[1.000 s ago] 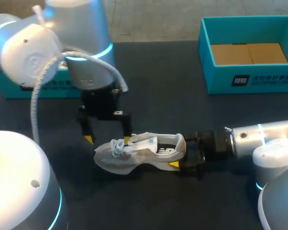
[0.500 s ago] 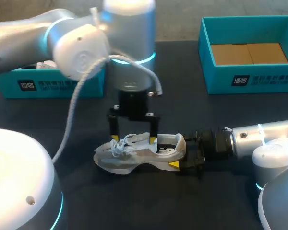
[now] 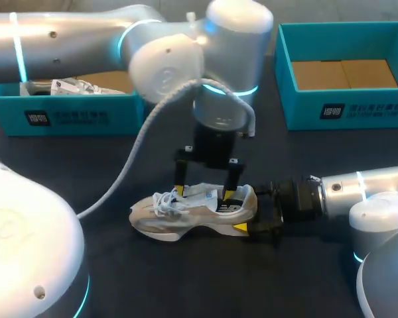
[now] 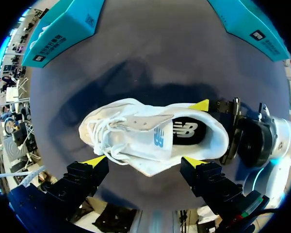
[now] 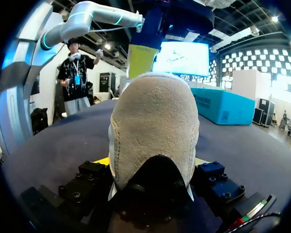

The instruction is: Take the shoe out of the shoebox, open the shoe tongue, remove and reinsert the insole, then place the shoe into the shoebox

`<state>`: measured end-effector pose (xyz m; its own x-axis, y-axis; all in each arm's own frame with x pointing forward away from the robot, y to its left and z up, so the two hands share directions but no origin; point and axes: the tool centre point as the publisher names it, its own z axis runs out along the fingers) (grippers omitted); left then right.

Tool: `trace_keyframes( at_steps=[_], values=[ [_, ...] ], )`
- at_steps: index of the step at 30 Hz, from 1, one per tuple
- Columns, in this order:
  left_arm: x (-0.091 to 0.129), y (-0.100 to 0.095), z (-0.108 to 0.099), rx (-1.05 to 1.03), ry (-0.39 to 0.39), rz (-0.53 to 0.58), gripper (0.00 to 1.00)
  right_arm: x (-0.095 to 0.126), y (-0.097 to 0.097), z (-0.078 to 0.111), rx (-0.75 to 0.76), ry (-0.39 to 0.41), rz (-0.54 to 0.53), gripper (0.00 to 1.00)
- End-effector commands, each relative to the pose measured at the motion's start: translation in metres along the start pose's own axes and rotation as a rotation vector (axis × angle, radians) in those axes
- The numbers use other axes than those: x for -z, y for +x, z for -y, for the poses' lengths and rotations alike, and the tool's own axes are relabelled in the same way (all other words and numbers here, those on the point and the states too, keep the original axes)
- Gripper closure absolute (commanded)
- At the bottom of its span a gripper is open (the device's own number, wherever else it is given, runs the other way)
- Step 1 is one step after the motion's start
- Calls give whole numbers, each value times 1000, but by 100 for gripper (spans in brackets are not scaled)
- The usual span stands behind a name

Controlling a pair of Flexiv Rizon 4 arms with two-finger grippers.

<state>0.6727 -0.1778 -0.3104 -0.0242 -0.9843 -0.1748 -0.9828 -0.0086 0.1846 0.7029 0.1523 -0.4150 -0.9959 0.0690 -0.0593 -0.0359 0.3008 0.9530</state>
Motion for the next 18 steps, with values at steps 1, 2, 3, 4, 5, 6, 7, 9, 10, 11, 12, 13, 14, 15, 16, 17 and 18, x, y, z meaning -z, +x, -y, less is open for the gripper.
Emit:
trace_keyframes(
  at_steps=[1,2,3,4,5,6,7,9,10,11,12,13,14,15,16,17,18],
  values=[
    [-7,5,6,10,-4,84,0,-2,0,-1,-1,7,-1,100],
    [-8,5,6,11,-4,85,0,-2,0,-1,-1,7,-1,100],
    [-10,4,7,11,-6,87,0,-2,0,-1,-1,7,-1,100],
    [-11,4,8,17,-3,95,0,-2,0,-1,-1,7,-1,100],
    [-12,4,9,18,-3,96,0,-2,0,-1,-1,7,-1,100],
    [-14,4,9,17,-7,97,0,-2,0,-1,-1,7,-1,100],
    [-15,3,9,20,-7,102,0,-2,0,-1,-1,7,-1,100],
    [-18,3,11,24,-7,108,0,-2,0,-1,-1,7,-1,100],
    [-19,3,12,30,-2,115,0,-2,0,-1,-1,7,-1,100],
    [-20,3,12,31,-1,117,0,-2,0,-1,-1,7,-1,100],
    [-21,3,12,31,-1,118,0,-2,0,-1,-1,7,-1,100],
    [-22,3,12,32,-1,120,0,-2,0,-1,-1,7,-1,100],
    [-22,3,13,34,1,124,0,-2,0,-1,-1,7,-1,100],
    [-23,2,14,37,0,124,0,-2,0,-1,-1,7,-1,100],
    [-23,2,14,41,-1,125,0,-2,0,-1,-1,7,-1,100],
    [-24,2,17,47,-3,128,0,-2,0,-1,-1,7,-1,100],
    [-25,2,19,53,-7,134,0,-2,0,-1,-1,7,-1,100]
  ],
)
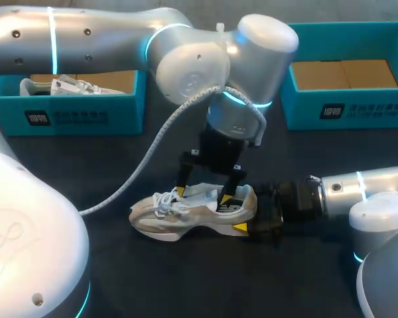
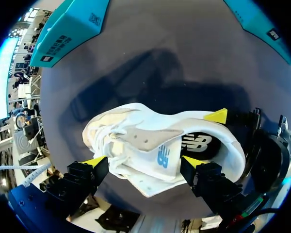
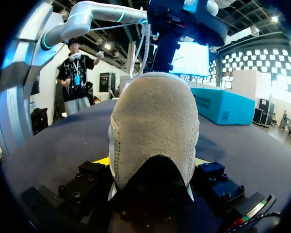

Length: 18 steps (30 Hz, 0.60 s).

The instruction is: Take the shoe out of the shoebox, open the shoe tongue, remove and reinsert the insole, then place the shoe into the shoebox

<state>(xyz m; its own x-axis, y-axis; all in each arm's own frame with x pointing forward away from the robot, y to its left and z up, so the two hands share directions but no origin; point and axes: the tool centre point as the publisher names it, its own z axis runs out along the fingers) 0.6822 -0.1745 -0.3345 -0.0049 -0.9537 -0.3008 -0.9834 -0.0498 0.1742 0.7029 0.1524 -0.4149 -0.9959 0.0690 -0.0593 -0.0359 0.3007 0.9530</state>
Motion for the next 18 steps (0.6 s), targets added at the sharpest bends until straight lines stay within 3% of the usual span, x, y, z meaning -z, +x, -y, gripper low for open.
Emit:
trace_keyframes(
  at_steps=[1,11,18],
  values=[
    [-4,2,6,17,-6,18,0,-2,0,-1,-1,7,-1,100],
    [-19,-7,8,16,-26,90,0,-2,0,-1,-1,7,-1,100],
    [-15,-18,5,16,-31,74,0,-2,0,-1,-1,7,-1,100]
  ],
)
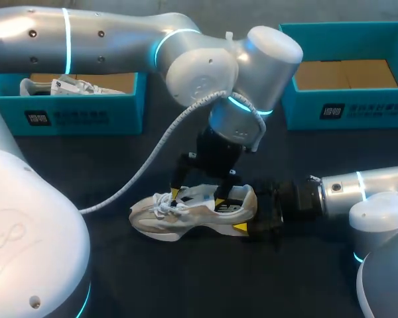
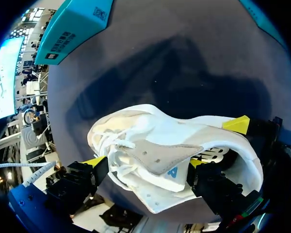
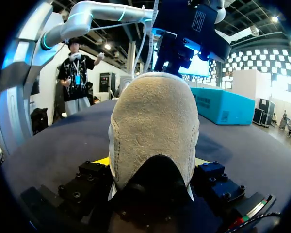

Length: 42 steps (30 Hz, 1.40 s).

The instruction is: Take the shoe out of the shoebox, open the shoe tongue, remove and reinsert the insole, then place the shoe into the shoebox

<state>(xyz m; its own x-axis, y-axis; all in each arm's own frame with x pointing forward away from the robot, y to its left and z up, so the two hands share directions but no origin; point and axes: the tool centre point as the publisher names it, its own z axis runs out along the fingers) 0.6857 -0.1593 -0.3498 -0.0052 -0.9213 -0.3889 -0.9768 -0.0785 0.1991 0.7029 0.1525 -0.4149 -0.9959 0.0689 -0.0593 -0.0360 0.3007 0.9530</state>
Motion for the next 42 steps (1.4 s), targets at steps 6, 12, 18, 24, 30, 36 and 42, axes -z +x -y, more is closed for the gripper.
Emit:
trace_keyframes(
  at_steps=[6,12,18,24,30,36,42],
  values=[
    [9,-15,-11,-19,17,-44,0,-2,0,-1,-1,7,0,100],
    [12,-16,-13,-32,20,-56,0,-2,0,-1,-1,7,0,100],
    [13,-9,-10,-23,9,-58,0,-2,0,-1,-1,7,0,100],
    [13,2,-4,-4,10,-51,0,-2,0,-1,-1,7,0,100],
    [14,13,-3,-7,-1,-52,0,-2,0,-1,-1,7,0,100],
    [13,17,-6,-12,6,-20,0,-2,0,-1,-1,7,0,100],
    [4,6,-4,-9,-3,12,0,-2,0,-1,-1,7,0,100]
  ],
)
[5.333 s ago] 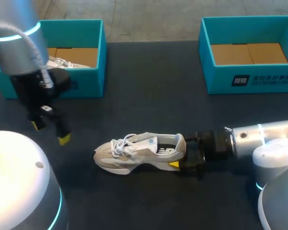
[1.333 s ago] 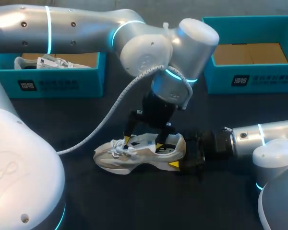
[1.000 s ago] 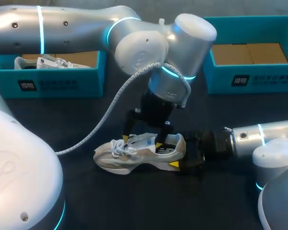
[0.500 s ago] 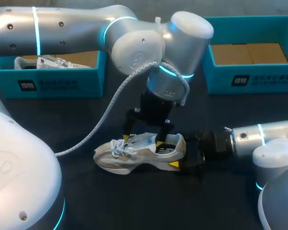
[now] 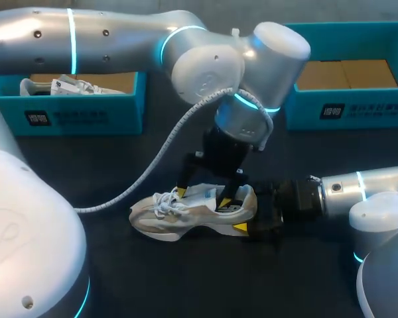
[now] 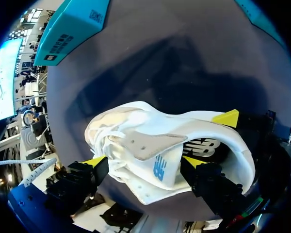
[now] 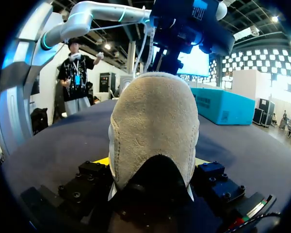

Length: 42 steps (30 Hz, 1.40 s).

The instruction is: Take the shoe out of the shoebox, open the shoe tongue, remove and reinsert the insole, then place the shoe into the shoebox

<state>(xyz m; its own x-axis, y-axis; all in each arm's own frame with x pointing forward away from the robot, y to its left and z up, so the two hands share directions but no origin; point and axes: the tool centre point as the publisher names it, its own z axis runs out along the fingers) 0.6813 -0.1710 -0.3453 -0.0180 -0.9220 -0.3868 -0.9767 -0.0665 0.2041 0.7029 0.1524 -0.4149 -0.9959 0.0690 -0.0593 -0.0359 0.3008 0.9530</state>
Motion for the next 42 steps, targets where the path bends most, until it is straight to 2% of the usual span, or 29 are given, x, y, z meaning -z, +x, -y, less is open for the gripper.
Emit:
trace_keyframes(
  at_steps=[1,4,7,9,12,21,25,27,30,32,35,38,42],
  values=[
    [-4,-6,2,6,-6,17,0,-2,0,-1,-1,7,-1,100],
    [-5,-16,3,18,-6,21,0,-2,0,-1,-1,7,-1,100],
    [-3,-24,3,25,-12,0,6,-2,0,-1,-1,7,-1,100],
    [-1,-29,2,24,-14,-13,6,-2,0,-1,-1,7,-1,100],
    [0,-32,-1,20,-8,-33,8,-2,0,-1,-1,7,-1,100],
    [7,-40,-7,17,5,-95,22,-2,0,-1,-1,7,-1,100],
    [7,-40,-8,16,-1,-115,36,-2,0,-1,-1,7,-1,100],
    [7,-40,-9,14,-4,-121,51,-2,0,-1,-1,7,-1,100],
    [7,-40,-10,12,-2,-124,61,-2,0,-1,-1,7,-1,100],
    [9,-42,-11,16,5,-133,73,-2,0,-1,-1,7,-1,100],
    [10,-43,-11,18,10,-141,83,-2,0,-1,-1,7,-1,100],
    [11,-46,-11,24,21,-157,99,-2,0,-1,-1,7,-1,100],
    [12,-58,-14,26,31,-238,100,-2,0,-1,-1,7,-1,100]
  ],
)
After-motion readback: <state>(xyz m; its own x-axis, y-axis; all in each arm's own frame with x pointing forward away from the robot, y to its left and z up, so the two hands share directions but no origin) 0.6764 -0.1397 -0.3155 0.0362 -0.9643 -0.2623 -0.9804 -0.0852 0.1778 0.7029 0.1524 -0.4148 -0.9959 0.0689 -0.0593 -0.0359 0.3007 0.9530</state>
